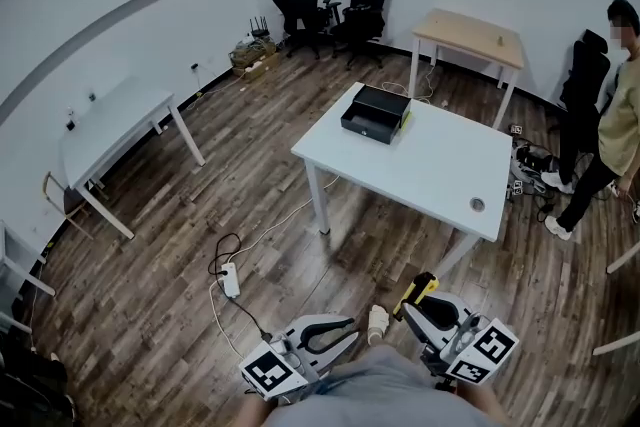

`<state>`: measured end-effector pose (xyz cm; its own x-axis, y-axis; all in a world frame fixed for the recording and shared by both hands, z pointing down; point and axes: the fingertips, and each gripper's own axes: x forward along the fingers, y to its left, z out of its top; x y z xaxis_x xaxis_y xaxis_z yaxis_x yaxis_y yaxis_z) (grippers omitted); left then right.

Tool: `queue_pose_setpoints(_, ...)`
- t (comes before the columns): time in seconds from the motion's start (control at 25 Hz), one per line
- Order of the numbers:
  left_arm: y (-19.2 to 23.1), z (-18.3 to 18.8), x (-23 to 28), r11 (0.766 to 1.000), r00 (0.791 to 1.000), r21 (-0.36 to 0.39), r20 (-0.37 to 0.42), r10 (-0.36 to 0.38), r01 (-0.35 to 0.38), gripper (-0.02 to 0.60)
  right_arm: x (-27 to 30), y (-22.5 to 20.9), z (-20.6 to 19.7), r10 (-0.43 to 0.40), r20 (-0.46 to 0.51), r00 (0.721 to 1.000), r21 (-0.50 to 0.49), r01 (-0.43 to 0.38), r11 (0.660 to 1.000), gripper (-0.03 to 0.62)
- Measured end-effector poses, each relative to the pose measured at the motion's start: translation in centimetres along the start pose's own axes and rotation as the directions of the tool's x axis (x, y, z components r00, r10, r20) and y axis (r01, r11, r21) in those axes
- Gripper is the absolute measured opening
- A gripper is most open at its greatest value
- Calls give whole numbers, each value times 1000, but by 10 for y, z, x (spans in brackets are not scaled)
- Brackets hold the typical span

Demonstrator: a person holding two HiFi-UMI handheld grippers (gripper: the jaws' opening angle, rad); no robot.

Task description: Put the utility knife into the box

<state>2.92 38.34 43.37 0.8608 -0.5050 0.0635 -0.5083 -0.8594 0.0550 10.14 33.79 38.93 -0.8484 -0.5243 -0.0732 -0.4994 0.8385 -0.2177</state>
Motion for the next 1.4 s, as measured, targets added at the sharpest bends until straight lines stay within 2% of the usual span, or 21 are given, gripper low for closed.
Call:
queue_pose_setpoints(0.28, 57, 3, 20, 999, 999, -27, -9, 40, -40, 74, 42, -49, 11, 23, 11, 1000, 4, -23, 1000, 74)
queue_pose_setpoints(0.68, 127, 25, 82, 999, 1000, -37, -12, -3, 2, 74, 79, -131, 39, -12, 14, 1000, 12, 12, 1000, 74)
queue_pose_setpoints(0.92, 174, 41, 125, 999, 1000, -37, -17, -5, 4, 74, 103, -190, 62, -17, 21, 1000, 5, 17, 1000, 74)
queue_pose_setpoints(1.16, 210, 54, 173, 1000, 1000, 7, -20, -24, 24, 74, 120, -243, 81, -7, 37, 999, -13, 8, 1000, 74)
queue_pose_setpoints(1.4, 237, 60, 209, 1000, 1000, 18, -18, -17, 17, 74, 132, -286, 87, 8, 40, 999, -4, -8, 1000, 74)
